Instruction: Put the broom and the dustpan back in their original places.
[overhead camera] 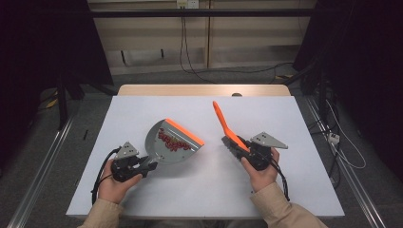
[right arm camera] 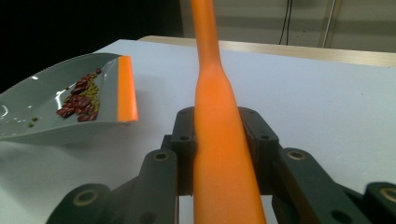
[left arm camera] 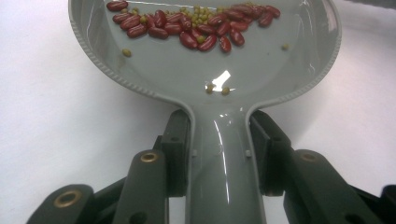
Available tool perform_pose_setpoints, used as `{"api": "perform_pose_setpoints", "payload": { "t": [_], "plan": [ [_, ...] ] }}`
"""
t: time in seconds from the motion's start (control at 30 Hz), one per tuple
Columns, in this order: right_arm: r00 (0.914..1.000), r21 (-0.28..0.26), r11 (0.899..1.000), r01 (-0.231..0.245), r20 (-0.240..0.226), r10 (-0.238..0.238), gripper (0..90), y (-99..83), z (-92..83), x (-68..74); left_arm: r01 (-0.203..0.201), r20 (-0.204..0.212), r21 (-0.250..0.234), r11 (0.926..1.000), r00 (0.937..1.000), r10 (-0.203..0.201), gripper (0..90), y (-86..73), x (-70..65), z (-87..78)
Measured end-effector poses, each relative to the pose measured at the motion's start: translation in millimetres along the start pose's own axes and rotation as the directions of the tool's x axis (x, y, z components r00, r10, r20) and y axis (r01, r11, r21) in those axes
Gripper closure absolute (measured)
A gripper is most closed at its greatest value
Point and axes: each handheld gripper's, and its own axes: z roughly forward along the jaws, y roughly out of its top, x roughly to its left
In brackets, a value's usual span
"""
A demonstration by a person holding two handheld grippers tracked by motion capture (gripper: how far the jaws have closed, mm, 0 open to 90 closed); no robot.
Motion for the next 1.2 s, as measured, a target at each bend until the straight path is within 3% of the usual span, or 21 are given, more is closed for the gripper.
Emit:
{"api": "perform_pose_setpoints", "payload": {
  "t": [0.17, 0.47, 0.97, 1.2],
  "plan": [
    [0.9999, -0.004, 1.000, -0.011, -0.005, 0.011, 70.1, -0.1, -1.2, -1.3, 0.035, -0.049, -0.012, 0.9993, 0.9982, -0.036, 63.0, -0.5, 5.7, 0.5],
    [1.0000, -0.010, 1.000, -0.005, -0.004, 0.005, 70.1, 0.4, -3.6, -1.3, 0.087, -0.124, -0.017, 0.9960, 0.9884, -0.089, 63.0, -5.4, 16.9, 2.8],
    [0.9999, -0.015, 1.000, -0.011, -0.002, 0.011, 70.1, 0.1, -4.5, -2.0, 0.158, -0.233, -0.010, 0.9873, 0.9597, -0.156, 63.0, -11.6, 35.1, 7.4],
    [0.9999, -0.021, 1.000, -0.007, -0.008, 0.007, 70.1, 0.4, -5.2, -2.5, 0.205, -0.267, -0.004, 0.9787, 0.9429, -0.199, 62.9, -11.8, 43.4, 13.0]
  ]
}}
